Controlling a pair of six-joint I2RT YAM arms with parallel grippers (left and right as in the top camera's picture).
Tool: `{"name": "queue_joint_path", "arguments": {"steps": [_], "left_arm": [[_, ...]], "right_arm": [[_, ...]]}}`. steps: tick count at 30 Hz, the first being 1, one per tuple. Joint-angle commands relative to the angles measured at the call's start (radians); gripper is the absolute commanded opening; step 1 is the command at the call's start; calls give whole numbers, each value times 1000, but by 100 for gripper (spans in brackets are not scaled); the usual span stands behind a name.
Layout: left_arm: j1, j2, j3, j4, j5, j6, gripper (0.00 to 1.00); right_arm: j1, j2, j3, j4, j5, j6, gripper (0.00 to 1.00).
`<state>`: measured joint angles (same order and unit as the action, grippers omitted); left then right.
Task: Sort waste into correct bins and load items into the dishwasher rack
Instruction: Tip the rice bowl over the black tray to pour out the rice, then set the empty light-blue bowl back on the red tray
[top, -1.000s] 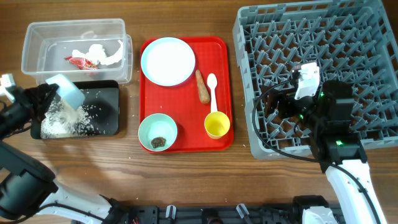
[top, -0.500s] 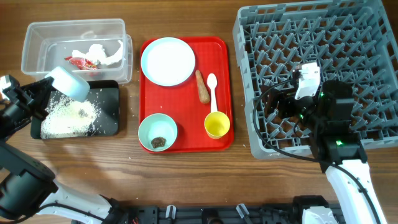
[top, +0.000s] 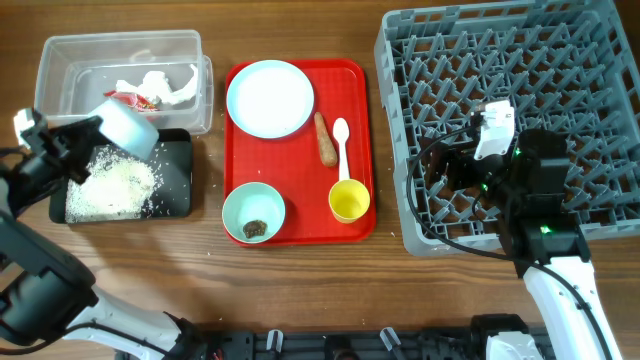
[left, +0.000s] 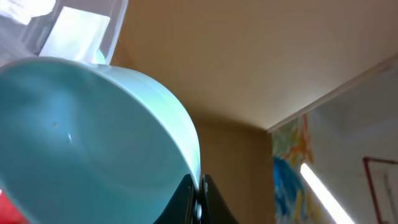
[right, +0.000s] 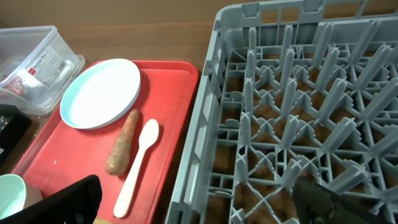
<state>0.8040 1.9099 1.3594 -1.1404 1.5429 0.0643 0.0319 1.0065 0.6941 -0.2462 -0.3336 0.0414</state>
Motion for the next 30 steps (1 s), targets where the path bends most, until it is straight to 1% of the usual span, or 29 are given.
{"name": "queue_joint_path", "arguments": {"steps": [1,3,6,8,9,11,14,15,16,18,19,21,22,23,24,26,30], "left_arm": [[-4,-14,-5,3,34,-50,4],[-24,-24,-5,1,32,-50,4],[-101,-65,8,8,27,-47,4],[-171,-91,36,20,-18,-47,4],[-220,-105,57,26,-73,-48,4],[-345,-126,97,50,-208,-51,4],[-544,-132,118,131,-423,-59,4],[-616,-130,118,155,-531,-66,4],[-703,-128,118,174,-707,-103,4],[-819,-128,118,180,-937,-156,4],[-897,-128,118,171,-1082,-191,4],[-1009,-128,117,145,-1281,-236,4],[-1088,-128,111,124,-1449,-293,4],[-1126,-127,105,116,-1535,-328,4],[-1161,-127,93,117,-1604,-358,4],[-1240,-119,50,155,-1705,-365,4],[-1293,-74,-3,228,-1736,-369,4]], "right_arm": [[0,5,20,6,-20,14,100],[0,6,20,6,-20,14,100],[0,5,20,6,-19,12,100],[0,5,20,6,-19,11,100],[0,5,20,6,-19,11,100],[0,6,20,6,-19,11,100],[0,6,20,6,-20,12,100],[0,6,20,6,-19,12,100],[0,6,20,6,-19,12,100],[0,5,20,6,-19,13,100],[0,5,20,5,-19,13,100],[0,6,20,5,-20,14,100],[0,6,20,5,-20,14,100],[0,6,20,5,-19,14,100],[0,6,20,5,-19,14,100],[0,9,20,6,-19,14,100],[0,19,20,5,-20,15,100]]}}
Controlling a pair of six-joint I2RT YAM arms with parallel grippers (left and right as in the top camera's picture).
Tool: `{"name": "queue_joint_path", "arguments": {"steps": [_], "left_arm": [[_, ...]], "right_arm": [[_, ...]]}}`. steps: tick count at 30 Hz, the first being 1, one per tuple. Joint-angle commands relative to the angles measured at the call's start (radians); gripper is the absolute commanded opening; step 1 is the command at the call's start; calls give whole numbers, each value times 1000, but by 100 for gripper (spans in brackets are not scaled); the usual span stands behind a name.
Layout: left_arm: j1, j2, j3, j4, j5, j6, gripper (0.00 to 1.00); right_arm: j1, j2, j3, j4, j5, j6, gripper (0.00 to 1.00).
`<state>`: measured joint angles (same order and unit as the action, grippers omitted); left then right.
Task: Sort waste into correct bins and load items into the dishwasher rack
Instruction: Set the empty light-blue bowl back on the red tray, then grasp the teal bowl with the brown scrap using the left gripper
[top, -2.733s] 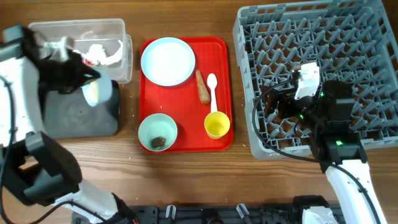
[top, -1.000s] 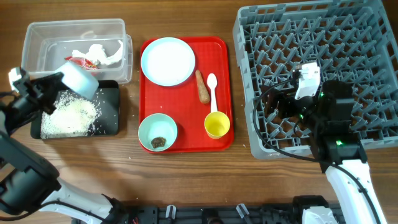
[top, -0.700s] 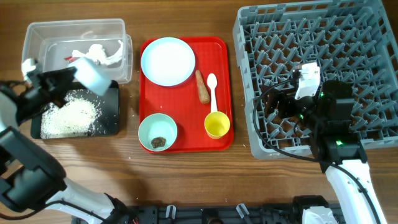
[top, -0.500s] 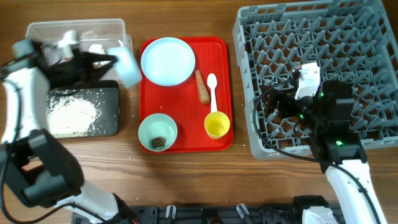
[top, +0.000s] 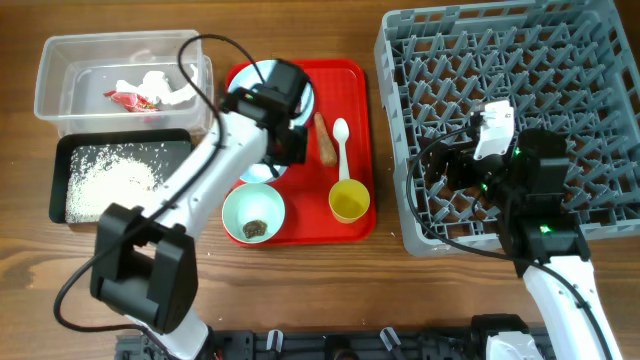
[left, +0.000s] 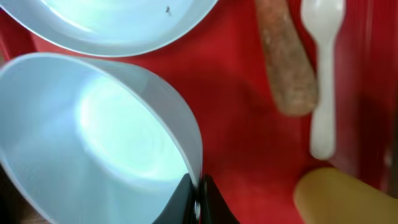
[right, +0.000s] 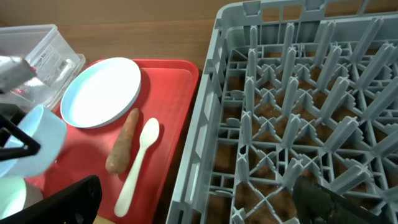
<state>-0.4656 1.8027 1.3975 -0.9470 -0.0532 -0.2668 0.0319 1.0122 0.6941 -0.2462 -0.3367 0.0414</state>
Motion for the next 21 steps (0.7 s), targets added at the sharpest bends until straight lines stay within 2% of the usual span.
{"name": "queue_joint_path", "arguments": {"steps": [1,3,5,10,12,14,17,21], "left_arm": [[-26,50,-48,50,-139,-37,4],[-25,72,-48,49,-139,-37,4],[-25,72,-48,41,-139,-37,13],[-26,41,-9,-5,-90,-38,56],[-26,23,35,-65,-70,-96,66],[-27,3,58,-118,-36,-154,70],[-44,-2,53,-192,46,-215,71],[-111,-2,-41,-188,45,-257,70]], "right_arm": [[0,15,20,5,-17,15,100],[0,14,20,2,-17,15,100],[0,14,20,-2,-17,14,100],[0,15,20,-2,-17,14,100],[0,14,20,-1,-17,15,100],[0,14,20,-2,-17,14,100],[0,14,20,-2,-17,15,100],[0,15,20,-2,-17,14,100]]}}
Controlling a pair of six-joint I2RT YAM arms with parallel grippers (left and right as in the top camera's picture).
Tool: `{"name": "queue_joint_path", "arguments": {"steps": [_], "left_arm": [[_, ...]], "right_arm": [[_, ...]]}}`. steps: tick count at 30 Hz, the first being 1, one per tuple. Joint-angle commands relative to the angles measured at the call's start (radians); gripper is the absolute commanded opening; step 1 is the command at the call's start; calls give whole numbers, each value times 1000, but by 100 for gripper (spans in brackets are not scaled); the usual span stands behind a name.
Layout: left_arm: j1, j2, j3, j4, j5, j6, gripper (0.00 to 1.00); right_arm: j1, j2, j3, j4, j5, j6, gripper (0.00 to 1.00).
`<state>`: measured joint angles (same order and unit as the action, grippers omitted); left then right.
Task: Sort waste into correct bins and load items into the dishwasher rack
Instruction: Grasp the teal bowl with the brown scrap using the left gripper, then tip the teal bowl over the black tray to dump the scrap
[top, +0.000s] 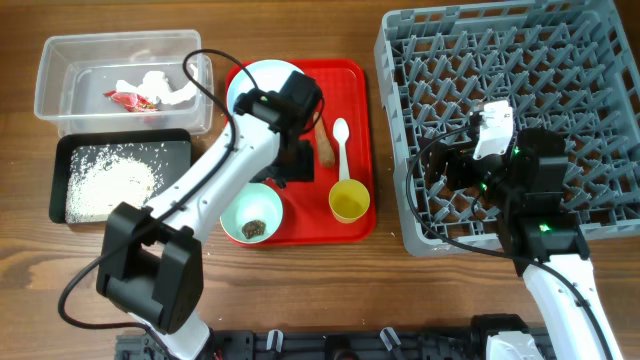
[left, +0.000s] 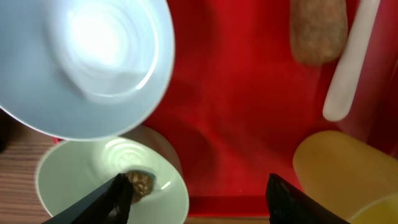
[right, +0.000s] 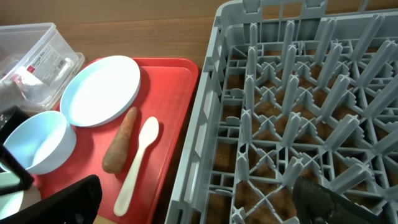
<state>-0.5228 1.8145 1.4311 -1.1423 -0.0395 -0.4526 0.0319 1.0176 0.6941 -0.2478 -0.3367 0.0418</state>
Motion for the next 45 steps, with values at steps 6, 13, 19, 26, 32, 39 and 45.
{"name": "queue_joint_path", "arguments": {"steps": [6,13,19,26,32,39,45], "left_arm": [[-108,-14,-232,70,-35,-188,66],[-108,-14,-335,223,-59,-218,4],[-108,-22,-226,152,-23,-206,4],[-46,-107,58,29,132,-63,4],[267,-225,64,-34,266,91,4],[724,-194,44,-39,772,514,4],[1063,-96,-71,-39,1243,881,4]], "right_arm": [[0,10,20,0,-17,14,100],[0,10,20,0,-17,14,100],[0,10,20,0,-17,14,100],[0,10,20,0,-17,14,100],[0,10,20,0,-17,14,100],[0,10,20,0,-17,14,100],[0,10,20,-1,-17,14,100]]}}
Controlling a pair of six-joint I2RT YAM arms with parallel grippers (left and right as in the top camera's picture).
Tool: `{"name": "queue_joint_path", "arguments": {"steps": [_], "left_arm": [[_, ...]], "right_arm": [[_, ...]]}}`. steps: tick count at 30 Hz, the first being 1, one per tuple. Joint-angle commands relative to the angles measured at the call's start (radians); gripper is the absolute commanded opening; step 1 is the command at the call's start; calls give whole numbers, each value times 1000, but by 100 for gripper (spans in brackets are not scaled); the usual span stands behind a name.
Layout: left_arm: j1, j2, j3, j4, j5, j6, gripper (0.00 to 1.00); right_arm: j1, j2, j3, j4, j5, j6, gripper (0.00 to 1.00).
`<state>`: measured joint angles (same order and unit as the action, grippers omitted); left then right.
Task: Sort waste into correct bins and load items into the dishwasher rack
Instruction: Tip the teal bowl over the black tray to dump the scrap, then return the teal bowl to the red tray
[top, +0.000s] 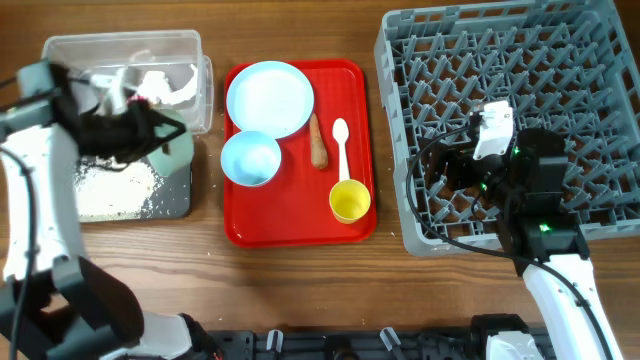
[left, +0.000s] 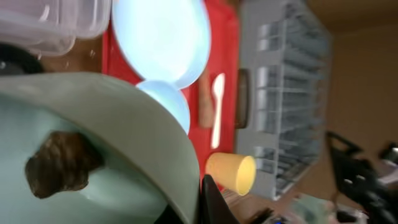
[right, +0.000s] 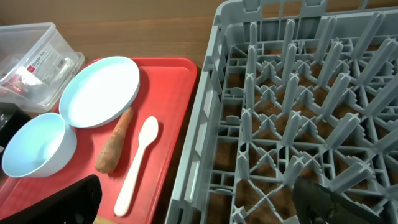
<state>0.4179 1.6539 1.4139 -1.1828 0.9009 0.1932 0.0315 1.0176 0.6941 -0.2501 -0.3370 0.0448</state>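
Note:
My left gripper is shut on the rim of a pale green bowl, holding it tilted over the right end of the black tray. In the left wrist view the left gripper pinches the green bowl, and a brown food scrap lies inside it. On the red tray are a blue plate, a blue bowl, a brown root, a white spoon and a yellow cup. My right gripper hangs open and empty over the grey dish rack.
A clear bin with wrappers and paper stands at the back left. White grains cover the black tray's floor. The dish rack fills the right side, its pegs bare.
My left gripper was open over the red tray, above both bowls. Now it is shut on the green bowl, held over the black tray; the blue bowl sits alone below the plate.
My left gripper held the blue bowl tipped over the black tray of grains. Then it had the bowl over the red tray beside the plate. Then the bowl sat on the tray with the gripper open. Now the gripper holds the green bowl by the black tray. The right arm stayed still.

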Motion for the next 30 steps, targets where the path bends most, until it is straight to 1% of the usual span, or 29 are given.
{"name": "queue_joint_path", "arguments": {"steps": [1,3,4,7,8,9,13,16,18,19,21,22,24,26,28,30], "left_arm": [[161,90,-68,5,336,256,4],[237,164,-78,10,388,271,4],[255,188,-79,10,413,271,4],[329,309,-79,-3,598,262,4],[344,337,-79,-14,644,248,4],[356,367,-79,-13,676,194,4],[359,364,-79,-8,676,154,4],[355,332,-79,-28,676,155,4],[338,281,-79,-44,659,167,4],[319,240,-79,-45,621,166,4],[254,130,-79,-65,487,166,4],[192,53,-79,-79,388,165,4],[96,-39,-79,-82,277,149,4],[-37,-119,-79,-54,125,66,4],[-233,-180,-79,-5,-157,-100,4],[-430,-192,-79,12,-415,-221,4]], "right_arm": [[1,10,20,2,-16,11,100],[1,11,20,2,-16,11,100],[1,11,20,2,-16,11,100],[1,13,20,1,-16,11,100],[1,13,20,1,-16,11,100],[1,13,20,1,-16,11,100],[1,13,20,1,-16,10,100],[1,13,20,2,-16,10,99],[1,13,20,2,-16,10,100],[1,13,20,3,-16,10,100],[1,13,20,2,-16,11,100],[1,13,20,3,-16,10,100],[1,13,20,6,-16,10,100],[1,13,20,10,-16,10,100],[1,13,20,14,-16,10,100],[1,13,20,13,-16,10,100]]}}
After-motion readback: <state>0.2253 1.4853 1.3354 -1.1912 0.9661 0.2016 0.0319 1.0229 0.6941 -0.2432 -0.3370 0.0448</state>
